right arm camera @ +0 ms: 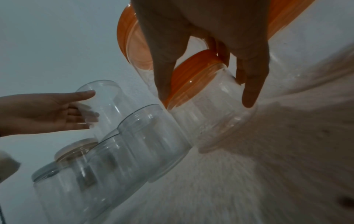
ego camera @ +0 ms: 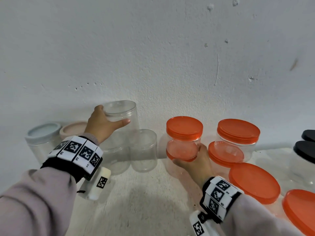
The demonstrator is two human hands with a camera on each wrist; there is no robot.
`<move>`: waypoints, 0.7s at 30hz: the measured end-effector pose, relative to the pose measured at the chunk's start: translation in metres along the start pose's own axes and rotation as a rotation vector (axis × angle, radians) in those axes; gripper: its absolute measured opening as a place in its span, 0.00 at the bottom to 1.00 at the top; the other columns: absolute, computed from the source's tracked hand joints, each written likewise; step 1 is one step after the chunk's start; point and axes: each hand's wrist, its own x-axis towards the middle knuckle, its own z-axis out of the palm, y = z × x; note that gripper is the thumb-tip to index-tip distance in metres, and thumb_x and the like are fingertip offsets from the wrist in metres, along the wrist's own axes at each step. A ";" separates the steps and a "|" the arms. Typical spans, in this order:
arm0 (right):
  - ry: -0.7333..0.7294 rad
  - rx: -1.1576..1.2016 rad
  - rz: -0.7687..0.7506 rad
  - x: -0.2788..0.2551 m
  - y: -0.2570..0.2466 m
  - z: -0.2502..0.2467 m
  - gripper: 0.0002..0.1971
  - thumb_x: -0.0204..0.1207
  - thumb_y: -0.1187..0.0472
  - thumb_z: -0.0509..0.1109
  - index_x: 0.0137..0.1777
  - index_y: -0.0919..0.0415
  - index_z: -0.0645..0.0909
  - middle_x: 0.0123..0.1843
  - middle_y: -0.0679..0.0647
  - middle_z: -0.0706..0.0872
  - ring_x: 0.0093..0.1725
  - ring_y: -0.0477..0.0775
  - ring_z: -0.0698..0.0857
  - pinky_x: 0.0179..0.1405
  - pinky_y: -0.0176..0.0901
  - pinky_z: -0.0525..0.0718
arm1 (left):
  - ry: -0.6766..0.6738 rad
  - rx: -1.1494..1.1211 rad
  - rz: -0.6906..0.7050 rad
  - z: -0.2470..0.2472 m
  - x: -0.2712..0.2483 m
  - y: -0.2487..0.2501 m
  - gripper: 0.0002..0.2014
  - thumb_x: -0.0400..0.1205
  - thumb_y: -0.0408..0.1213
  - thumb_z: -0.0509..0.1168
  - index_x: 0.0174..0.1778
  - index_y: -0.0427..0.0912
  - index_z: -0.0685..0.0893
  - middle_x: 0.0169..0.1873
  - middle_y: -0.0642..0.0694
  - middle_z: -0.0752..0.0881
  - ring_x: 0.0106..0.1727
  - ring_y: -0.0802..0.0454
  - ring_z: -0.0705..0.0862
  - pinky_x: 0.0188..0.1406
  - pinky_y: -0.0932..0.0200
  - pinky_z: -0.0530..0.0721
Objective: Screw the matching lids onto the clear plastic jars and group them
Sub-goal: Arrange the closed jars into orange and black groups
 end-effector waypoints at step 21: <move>-0.064 -0.072 0.064 0.037 -0.011 0.030 0.59 0.59 0.54 0.86 0.82 0.63 0.50 0.79 0.60 0.62 0.77 0.61 0.66 0.75 0.56 0.68 | 0.019 0.005 0.042 0.003 -0.002 -0.002 0.52 0.65 0.52 0.80 0.79 0.37 0.61 0.73 0.40 0.71 0.72 0.43 0.72 0.66 0.56 0.69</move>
